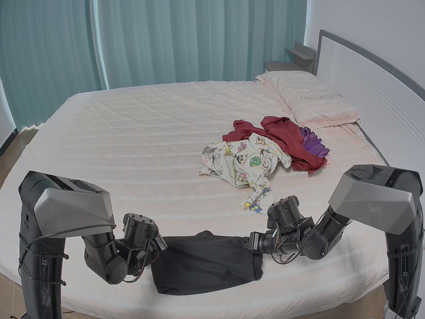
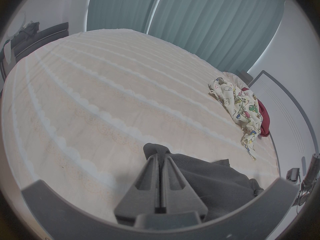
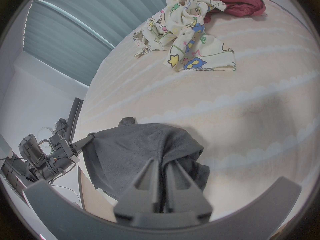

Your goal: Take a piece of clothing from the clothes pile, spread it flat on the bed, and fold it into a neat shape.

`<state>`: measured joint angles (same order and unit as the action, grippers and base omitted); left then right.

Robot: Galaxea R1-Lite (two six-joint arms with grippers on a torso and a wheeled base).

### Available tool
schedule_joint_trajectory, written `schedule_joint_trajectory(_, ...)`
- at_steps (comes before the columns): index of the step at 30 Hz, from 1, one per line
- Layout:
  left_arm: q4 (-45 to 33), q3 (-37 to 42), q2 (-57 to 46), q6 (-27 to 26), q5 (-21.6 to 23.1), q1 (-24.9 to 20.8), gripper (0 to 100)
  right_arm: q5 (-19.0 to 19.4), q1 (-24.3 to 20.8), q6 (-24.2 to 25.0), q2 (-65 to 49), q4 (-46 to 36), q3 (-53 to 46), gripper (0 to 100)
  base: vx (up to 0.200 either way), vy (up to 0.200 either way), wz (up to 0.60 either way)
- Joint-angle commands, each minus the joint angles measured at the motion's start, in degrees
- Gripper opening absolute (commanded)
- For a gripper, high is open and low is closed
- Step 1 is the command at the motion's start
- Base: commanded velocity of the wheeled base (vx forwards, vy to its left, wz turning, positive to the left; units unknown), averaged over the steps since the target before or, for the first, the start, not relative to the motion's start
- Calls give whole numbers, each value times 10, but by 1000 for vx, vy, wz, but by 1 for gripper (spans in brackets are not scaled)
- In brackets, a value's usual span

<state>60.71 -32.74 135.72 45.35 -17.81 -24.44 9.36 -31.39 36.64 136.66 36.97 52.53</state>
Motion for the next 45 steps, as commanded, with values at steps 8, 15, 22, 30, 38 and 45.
schedule_joint_trajectory(8,5,8,1,-1,-1,0,0,-34,2,19,-23,44,-10,0,0,0,0)
schedule_joint_trajectory(15,69,33,2,-3,0,3,0,-77,2,5,-16,147,-37,0,0,0,0)
schedule_joint_trajectory(22,75,29,38,-24,1,9,0,-76,3,-10,6,146,-31,0,0,0,0)
schedule_joint_trajectory(30,75,15,57,-42,1,15,0,-71,7,-17,17,137,-12,100,0,0,0)
schedule_joint_trajectory(38,75,25,35,-42,1,15,100,-77,10,-23,5,119,-16,100,0,0,0)
schedule_joint_trajectory(45,93,47,10,-41,-23,6,100,-77,10,-67,-29,122,-95,100,0,0,0)
